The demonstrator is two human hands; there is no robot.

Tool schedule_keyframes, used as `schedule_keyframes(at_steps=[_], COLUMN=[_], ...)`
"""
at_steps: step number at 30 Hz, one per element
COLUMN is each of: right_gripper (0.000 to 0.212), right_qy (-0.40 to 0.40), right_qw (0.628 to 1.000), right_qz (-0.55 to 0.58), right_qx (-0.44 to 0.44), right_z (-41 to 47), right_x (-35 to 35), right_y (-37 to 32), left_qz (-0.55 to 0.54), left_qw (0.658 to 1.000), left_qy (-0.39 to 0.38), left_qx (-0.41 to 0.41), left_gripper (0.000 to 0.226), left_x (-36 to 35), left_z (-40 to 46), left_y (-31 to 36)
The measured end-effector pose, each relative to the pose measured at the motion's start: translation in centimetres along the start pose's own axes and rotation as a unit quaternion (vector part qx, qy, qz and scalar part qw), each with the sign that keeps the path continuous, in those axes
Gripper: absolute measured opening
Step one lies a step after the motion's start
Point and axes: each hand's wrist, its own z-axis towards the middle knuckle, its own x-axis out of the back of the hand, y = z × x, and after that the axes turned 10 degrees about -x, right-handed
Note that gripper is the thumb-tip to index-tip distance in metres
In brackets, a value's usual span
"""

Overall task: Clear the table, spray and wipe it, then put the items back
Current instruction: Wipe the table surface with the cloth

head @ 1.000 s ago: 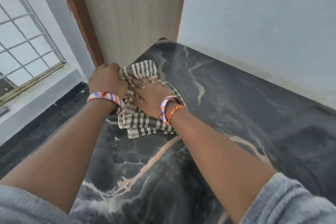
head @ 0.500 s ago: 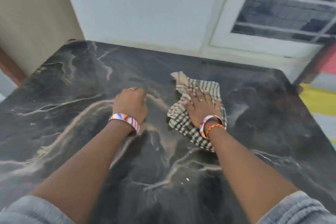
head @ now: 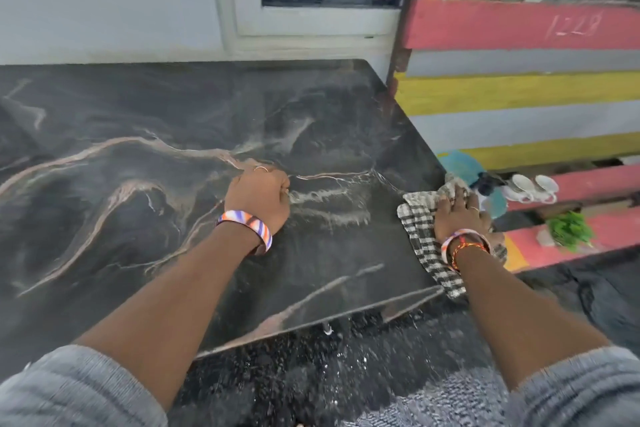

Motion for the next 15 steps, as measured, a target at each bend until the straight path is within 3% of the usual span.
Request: schedule_keyframes(at_steps=[7, 15], right_gripper=[0.052, 0.052], right_qy=[0.031, 0.005], right_qw=[0.998, 0.987], right_qz=[-0.048, -0.085], right_qx=[0.039, 0.136], right_z=[-6.2, -18.8], right_x=[-1.5, -7.2], right_y=[2.7, -4.1], left_qz=[-0.030, -0.009], left_qw=[0.999, 0.993], left_qy=[0.034, 0.089], left_qx=[-0.004, 0.078], left_gripper=[0.027, 0.028], left_x=[0.5, 4.9], left_z=[-3.9, -10.6], left_y=[-2.1, -12.2])
